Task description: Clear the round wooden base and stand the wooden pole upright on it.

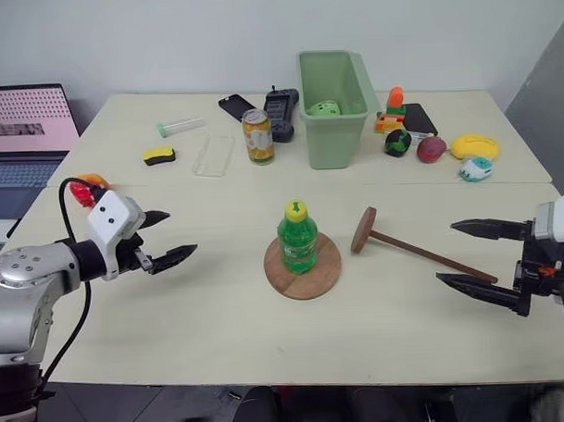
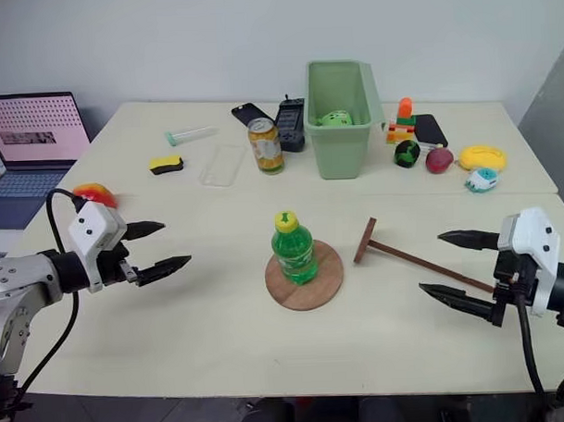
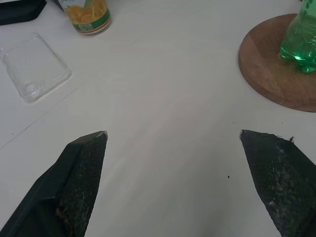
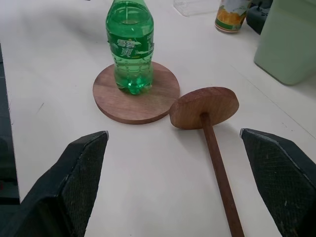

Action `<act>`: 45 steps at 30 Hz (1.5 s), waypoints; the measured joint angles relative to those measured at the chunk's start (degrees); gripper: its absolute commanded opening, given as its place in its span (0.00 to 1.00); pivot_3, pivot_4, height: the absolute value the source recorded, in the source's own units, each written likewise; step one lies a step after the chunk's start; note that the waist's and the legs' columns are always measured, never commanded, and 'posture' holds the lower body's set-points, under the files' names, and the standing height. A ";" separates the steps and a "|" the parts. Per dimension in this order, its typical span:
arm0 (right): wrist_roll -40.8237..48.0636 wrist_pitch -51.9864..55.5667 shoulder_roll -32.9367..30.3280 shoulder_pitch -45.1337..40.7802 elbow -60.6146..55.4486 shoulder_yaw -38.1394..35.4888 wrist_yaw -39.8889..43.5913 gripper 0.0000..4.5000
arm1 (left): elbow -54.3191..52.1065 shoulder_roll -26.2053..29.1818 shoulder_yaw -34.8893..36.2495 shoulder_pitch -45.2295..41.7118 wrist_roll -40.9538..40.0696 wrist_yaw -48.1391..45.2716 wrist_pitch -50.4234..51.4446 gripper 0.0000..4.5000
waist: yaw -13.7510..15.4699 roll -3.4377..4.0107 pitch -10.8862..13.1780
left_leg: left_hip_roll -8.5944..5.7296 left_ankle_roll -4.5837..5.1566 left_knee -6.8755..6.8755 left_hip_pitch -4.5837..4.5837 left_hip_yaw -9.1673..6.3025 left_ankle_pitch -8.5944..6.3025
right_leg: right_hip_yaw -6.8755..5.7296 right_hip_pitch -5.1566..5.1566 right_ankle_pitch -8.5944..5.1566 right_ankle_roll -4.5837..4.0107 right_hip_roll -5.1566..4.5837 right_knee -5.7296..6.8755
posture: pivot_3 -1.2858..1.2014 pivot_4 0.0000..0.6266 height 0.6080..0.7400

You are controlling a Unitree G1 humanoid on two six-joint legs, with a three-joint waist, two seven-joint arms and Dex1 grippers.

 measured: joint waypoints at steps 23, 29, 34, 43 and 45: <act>10.63 9.22 1.77 -0.27 -9.27 -0.90 -3.41 1.00 | 3.40 -2.89 -11.30 -9.28 0.84 -11.28 -6.95 0.99 | 0.18 -0.06 0.04 | -0.05 0.00 0.02 0.00 -0.03 0.00 | -0.08 0.11 0.00 0.00 0.03 -0.10 | 0.52 0.24 1.00; 13.32 11.11 1.68 -0.75 -12.05 -0.04 -5.55 1.00 | 4.53 -9.50 -18.82 -15.01 1.03 -15.89 -8.34 0.99 | 0.32 -0.07 0.04 | -0.11 0.00 0.10 -0.01 0.00 0.00 | -0.13 0.22 0.00 0.01 0.04 -0.13 | 0.52 0.24 1.00; 13.97 11.20 2.30 -2.00 -12.89 2.25 -7.90 1.00 | 8.00 -14.02 -21.85 -16.93 1.83 -16.76 -8.43 0.99 | 0.06 -0.08 0.04 | -0.07 0.01 0.08 -0.01 -0.01 0.00 | -0.13 0.19 0.00 0.01 0.09 -0.13 | 0.52 0.24 1.00; 13.91 11.09 3.41 -2.63 -14.20 5.74 -10.97 1.00 | 17.51 -22.79 -24.22 -20.85 5.43 -15.48 -12.86 0.99 | 0.14 -0.10 0.04 | -0.11 0.02 0.19 -0.07 -0.07 -0.01 | -0.16 0.20 0.01 0.01 0.06 -0.14 | 0.52 0.24 1.00; 13.91 11.07 3.49 -2.74 -14.21 6.26 -11.24 1.00 | 19.29 -23.82 -24.33 -21.55 6.10 -15.33 -13.70 0.99 | 0.15 -0.10 0.04 | -0.11 0.02 0.19 -0.06 -0.07 -0.01 | -0.17 0.20 0.01 0.01 0.07 -0.12 | 0.52 0.24 1.00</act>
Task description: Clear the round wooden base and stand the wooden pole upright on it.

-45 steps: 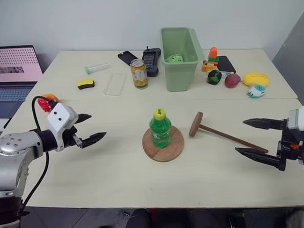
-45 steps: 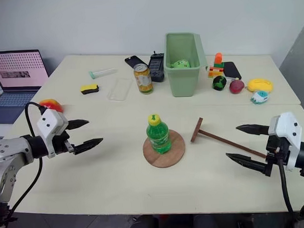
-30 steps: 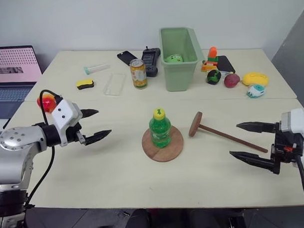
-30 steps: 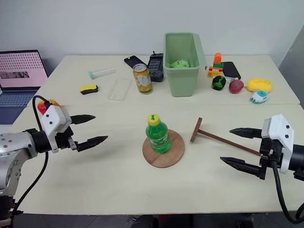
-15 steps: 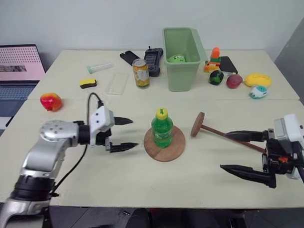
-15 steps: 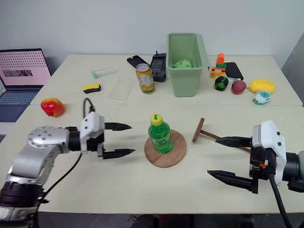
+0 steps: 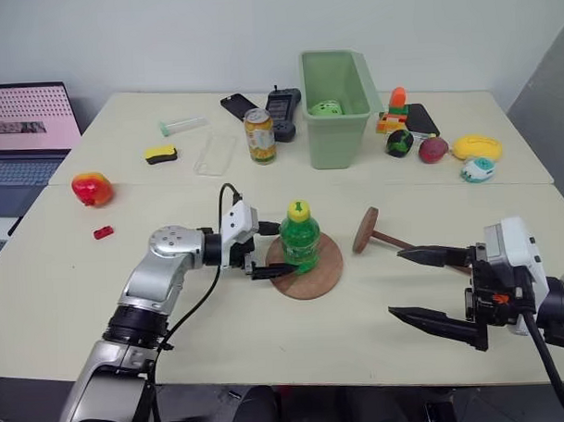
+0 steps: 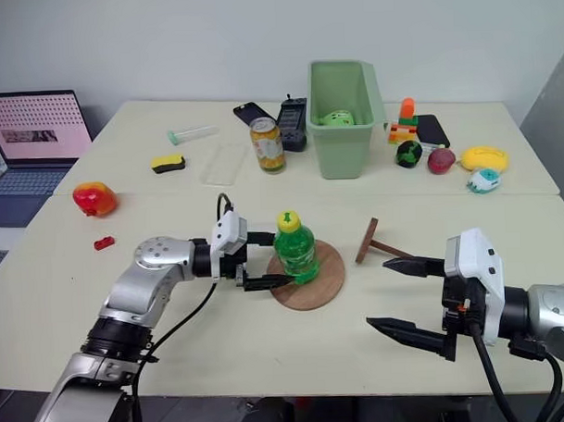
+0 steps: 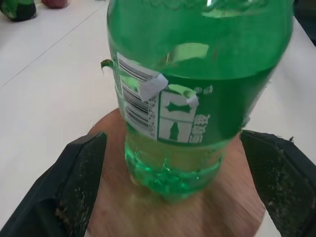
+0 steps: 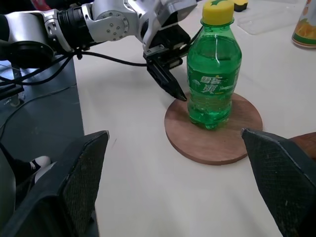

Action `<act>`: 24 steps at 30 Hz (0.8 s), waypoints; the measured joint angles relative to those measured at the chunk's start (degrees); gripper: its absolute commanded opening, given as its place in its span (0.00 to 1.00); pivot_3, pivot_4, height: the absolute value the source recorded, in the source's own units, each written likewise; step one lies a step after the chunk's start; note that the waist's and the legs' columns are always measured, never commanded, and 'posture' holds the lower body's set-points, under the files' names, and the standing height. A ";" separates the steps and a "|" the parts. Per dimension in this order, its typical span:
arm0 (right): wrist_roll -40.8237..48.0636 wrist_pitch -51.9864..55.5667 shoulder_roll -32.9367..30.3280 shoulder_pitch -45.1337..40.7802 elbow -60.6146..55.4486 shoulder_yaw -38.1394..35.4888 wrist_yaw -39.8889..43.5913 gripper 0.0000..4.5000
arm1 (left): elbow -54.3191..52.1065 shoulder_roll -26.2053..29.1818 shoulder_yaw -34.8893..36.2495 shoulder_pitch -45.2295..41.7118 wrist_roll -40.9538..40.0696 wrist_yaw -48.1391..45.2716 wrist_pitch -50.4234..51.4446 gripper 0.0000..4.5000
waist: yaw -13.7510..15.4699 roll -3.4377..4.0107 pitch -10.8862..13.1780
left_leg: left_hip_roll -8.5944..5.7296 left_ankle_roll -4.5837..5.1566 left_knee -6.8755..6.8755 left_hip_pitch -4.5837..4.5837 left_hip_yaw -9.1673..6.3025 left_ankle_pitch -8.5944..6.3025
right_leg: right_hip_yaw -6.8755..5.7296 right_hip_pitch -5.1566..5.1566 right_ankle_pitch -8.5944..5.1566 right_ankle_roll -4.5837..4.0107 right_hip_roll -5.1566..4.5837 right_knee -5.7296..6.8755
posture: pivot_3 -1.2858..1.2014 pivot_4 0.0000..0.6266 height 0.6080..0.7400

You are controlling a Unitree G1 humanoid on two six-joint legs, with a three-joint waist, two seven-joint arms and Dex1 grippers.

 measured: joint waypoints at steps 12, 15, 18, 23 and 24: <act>0.09 -0.04 0.34 -2.54 -0.69 2.86 -2.20 1.00 | 2.03 -3.86 -0.99 -1.30 1.03 0.17 -1.35 0.74 | -0.02 0.00 0.00 | 0.00 0.00 0.05 -0.01 -0.06 0.00 | 0.01 0.00 0.00 0.00 0.00 0.01 | 0.52 0.24 1.00; 0.09 -0.04 0.40 -3.52 -0.69 3.75 -2.55 1.00 | 2.05 -3.98 -0.99 -1.30 1.04 0.33 -1.39 0.68 | -0.01 0.00 0.00 | 0.00 0.00 0.07 -0.01 -0.08 0.00 | 0.01 0.01 0.00 0.00 0.00 0.01 | 0.52 0.24 1.00; 0.07 -0.04 0.44 -3.90 -0.68 4.30 -2.59 1.00 | 2.11 -4.34 -0.97 -1.29 1.04 0.85 -1.43 0.68 | -0.01 0.00 0.00 | 0.00 0.00 0.08 -0.03 -0.10 0.00 | 0.01 0.00 0.00 0.00 0.00 0.01 | 0.52 0.24 1.00; -0.09 -0.23 0.48 -4.84 -0.38 4.94 -2.39 1.00 | 2.09 -5.64 1.01 -0.44 0.93 6.03 -1.40 0.68 | -0.01 -0.02 0.01 | 0.01 0.01 0.19 -0.14 -0.23 -0.01 | 0.02 -0.04 0.00 0.01 -0.01 0.03 | 0.52 0.24 1.00; -0.16 -0.44 0.49 -5.21 -0.07 5.06 -2.32 1.00 | 2.09 -5.63 2.40 -0.34 0.92 7.91 -1.38 0.68 | -0.06 -0.03 0.02 | 0.03 0.01 0.19 -0.15 -0.23 -0.01 | 0.02 -0.07 0.00 0.01 -0.01 0.05 | 0.52 0.24 1.00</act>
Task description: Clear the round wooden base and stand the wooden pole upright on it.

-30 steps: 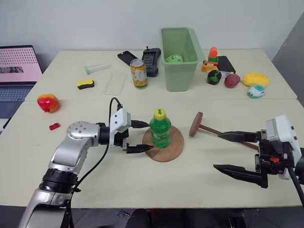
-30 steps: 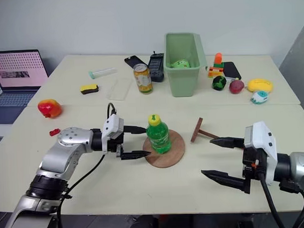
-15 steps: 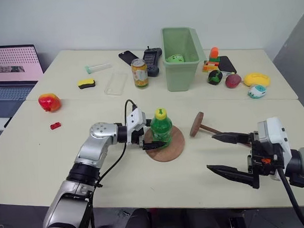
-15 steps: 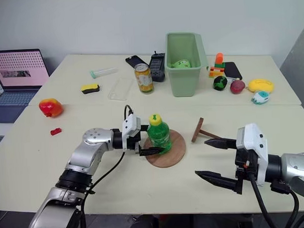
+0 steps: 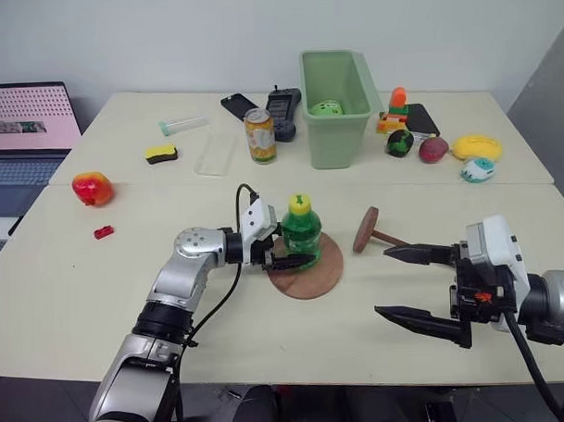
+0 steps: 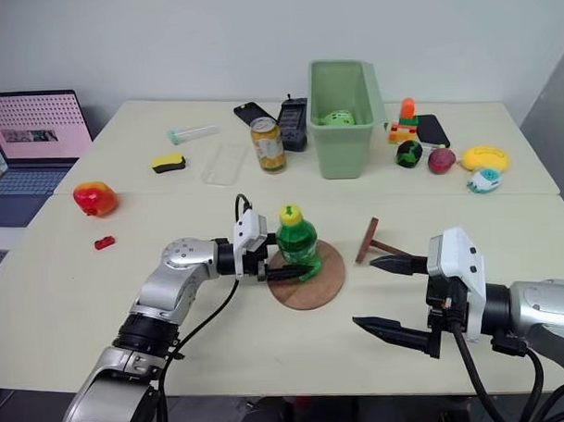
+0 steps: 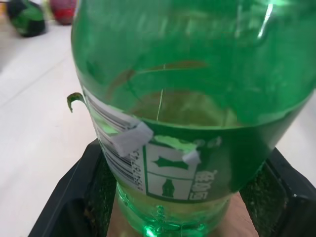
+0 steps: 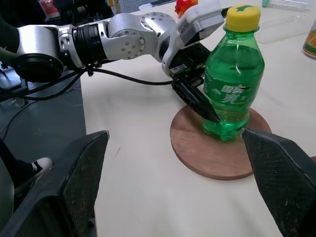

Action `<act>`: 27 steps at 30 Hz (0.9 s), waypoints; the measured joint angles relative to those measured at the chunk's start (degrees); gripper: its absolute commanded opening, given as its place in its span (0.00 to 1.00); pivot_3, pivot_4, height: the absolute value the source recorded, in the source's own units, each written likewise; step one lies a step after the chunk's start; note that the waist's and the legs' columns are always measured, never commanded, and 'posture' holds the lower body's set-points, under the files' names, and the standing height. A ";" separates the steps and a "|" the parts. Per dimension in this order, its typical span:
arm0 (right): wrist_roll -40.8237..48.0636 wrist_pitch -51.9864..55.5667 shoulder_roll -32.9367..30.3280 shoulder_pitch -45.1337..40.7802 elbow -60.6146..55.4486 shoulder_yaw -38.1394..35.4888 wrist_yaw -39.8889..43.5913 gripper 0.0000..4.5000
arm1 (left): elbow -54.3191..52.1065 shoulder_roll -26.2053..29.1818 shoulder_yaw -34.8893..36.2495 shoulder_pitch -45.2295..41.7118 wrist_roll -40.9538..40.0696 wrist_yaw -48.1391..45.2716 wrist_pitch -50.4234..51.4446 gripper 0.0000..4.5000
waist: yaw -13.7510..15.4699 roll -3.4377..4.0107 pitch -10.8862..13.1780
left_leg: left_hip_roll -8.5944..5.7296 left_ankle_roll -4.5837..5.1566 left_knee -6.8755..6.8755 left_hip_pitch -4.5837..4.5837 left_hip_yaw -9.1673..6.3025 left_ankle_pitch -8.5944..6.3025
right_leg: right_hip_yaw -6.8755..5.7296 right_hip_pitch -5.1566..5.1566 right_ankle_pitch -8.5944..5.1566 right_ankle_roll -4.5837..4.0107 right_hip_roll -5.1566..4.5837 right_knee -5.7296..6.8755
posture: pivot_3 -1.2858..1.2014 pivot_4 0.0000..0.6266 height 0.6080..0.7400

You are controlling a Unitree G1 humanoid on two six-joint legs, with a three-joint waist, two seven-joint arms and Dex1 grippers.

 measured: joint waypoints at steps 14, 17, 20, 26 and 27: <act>-6.69 -3.01 5.49 -16.23 7.68 13.27 2.64 1.00 | 15.23 6.63 30.07 0.59 -0.32 35.78 -4.85 0.67 | -0.14 -0.09 0.05 | 0.06 0.00 0.21 -0.28 0.04 0.00 | -0.12 -0.44 0.01 0.00 -0.13 0.23 | 0.52 0.24 1.00; -8.31 -3.09 7.40 -20.20 8.96 16.25 2.98 1.00 | 18.79 7.12 31.79 0.61 -0.35 37.92 -5.65 0.67 | 0.83 -0.17 0.06 | -0.09 -0.02 0.32 -0.46 -0.07 0.01 | -0.15 -0.50 0.01 0.01 -0.18 0.22 | 0.52 0.24 1.00; -9.69 -3.12 9.27 -22.80 10.01 18.18 2.58 1.00 | 21.00 7.12 31.89 0.61 -0.24 38.81 -6.42 0.67 | 1.63 -0.29 0.07 | -0.15 -0.02 0.36 -0.52 -0.06 0.01 | -0.15 -0.51 0.03 0.04 -0.24 0.21 | 0.52 0.24 1.00; -11.53 -3.12 9.96 -23.83 10.41 19.53 2.60 1.00 | 23.00 6.93 31.88 0.53 -0.21 39.92 -7.53 0.75 | 1.46 -0.32 0.06 | -0.08 -0.03 0.36 -0.57 0.04 0.01 | -0.13 -0.65 0.03 0.04 -0.30 0.31 | 0.52 0.24 1.00; -11.65 -3.12 9.99 -23.83 10.41 19.64 2.61 1.00 | 23.25 6.89 31.88 0.46 -0.35 40.11 -7.53 0.83 | 1.38 -0.32 0.06 | -0.06 -0.03 0.36 -0.57 0.06 0.01 | -0.12 -0.69 0.03 0.04 -0.30 0.35 | 0.52 0.24 1.00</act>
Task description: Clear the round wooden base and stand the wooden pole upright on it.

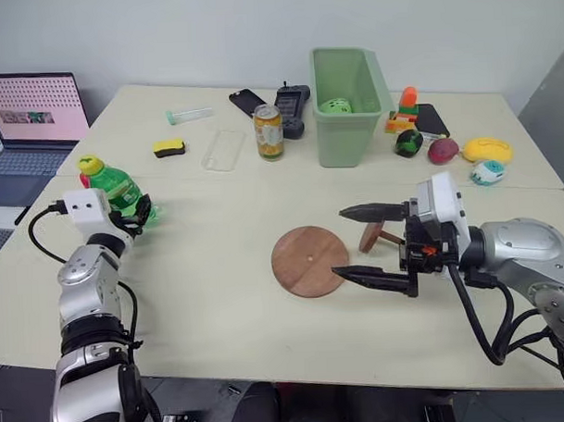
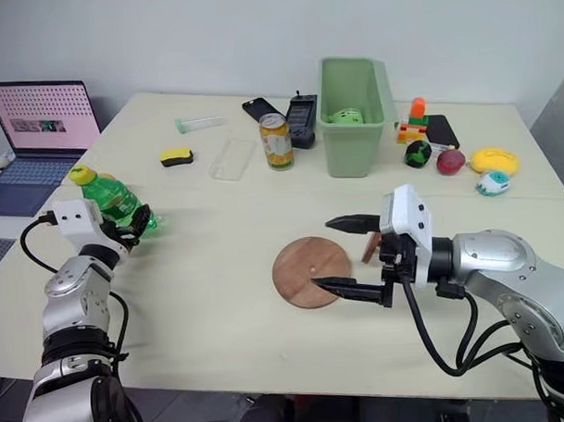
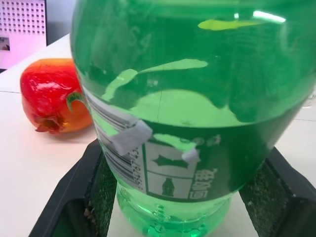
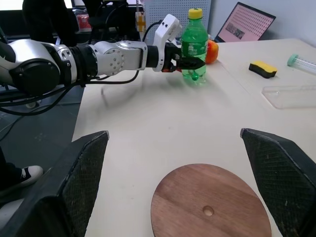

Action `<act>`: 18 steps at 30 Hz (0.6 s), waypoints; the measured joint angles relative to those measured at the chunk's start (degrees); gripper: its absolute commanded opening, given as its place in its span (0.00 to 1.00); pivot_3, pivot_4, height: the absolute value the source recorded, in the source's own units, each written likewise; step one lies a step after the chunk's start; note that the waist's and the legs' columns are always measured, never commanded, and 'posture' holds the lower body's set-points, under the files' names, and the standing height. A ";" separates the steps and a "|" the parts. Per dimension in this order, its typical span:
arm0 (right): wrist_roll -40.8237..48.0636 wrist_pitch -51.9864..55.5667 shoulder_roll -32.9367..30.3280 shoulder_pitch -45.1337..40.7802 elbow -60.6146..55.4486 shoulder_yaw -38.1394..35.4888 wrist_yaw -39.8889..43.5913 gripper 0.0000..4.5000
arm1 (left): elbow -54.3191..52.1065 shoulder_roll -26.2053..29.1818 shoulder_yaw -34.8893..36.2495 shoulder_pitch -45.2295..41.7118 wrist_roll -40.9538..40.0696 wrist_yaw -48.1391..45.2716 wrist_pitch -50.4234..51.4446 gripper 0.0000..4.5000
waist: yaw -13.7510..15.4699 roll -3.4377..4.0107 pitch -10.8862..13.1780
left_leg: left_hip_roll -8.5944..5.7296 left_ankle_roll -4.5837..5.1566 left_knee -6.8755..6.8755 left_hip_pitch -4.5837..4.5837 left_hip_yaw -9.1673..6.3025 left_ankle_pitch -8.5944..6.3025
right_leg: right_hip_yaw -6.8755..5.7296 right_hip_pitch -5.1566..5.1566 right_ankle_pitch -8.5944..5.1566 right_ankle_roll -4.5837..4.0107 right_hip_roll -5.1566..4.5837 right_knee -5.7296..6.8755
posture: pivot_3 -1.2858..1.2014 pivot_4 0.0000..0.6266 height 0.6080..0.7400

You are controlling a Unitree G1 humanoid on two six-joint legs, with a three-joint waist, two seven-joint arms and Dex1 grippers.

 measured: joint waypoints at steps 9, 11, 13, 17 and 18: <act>0.03 0.28 0.00 0.02 -0.24 0.10 -0.07 1.00 | -1.04 -0.19 0.09 -0.27 -1.80 0.06 -0.82 1.00 | -0.24 0.00 0.00 | 0.03 0.01 0.00 0.04 0.05 -0.01 | 0.03 -0.06 0.00 0.00 0.02 0.17 | 0.52 0.24 1.00; 0.03 0.32 0.00 0.02 -0.25 0.11 -0.07 1.00 | -2.71 -0.24 0.09 0.89 -2.11 0.13 -0.78 1.00 | -0.27 0.00 0.00 | 0.04 0.01 0.00 0.04 0.06 -0.01 | 0.04 -0.06 0.00 0.00 0.02 0.17 | 0.52 0.24 1.00; 0.01 0.32 0.01 0.09 -0.26 0.14 -0.07 1.00 | -5.50 -0.60 0.11 3.13 -2.27 0.45 -0.57 1.00 | -0.30 0.00 0.00 | 0.04 0.01 0.00 0.05 0.07 0.00 | 0.06 -0.07 0.00 0.00 0.02 0.17 | 0.52 0.24 1.00; -0.70 0.24 -0.03 0.62 -0.29 0.16 -0.04 1.00 | -10.17 -1.50 0.12 8.66 -2.45 1.51 1.58 1.00 | -0.31 0.00 0.00 | 0.08 0.01 -0.01 0.06 0.06 -0.01 | 0.06 -0.06 0.00 0.00 0.03 0.17 | 0.52 0.24 1.00; -1.26 0.16 -0.11 0.94 -0.28 0.14 -0.05 1.00 | -11.41 -1.49 0.13 10.36 -2.50 1.66 2.37 1.00 | -0.31 0.00 0.00 | 0.08 0.02 -0.02 0.06 0.06 -0.01 | 0.08 -0.07 0.00 0.00 0.02 0.17 | 0.52 0.24 1.00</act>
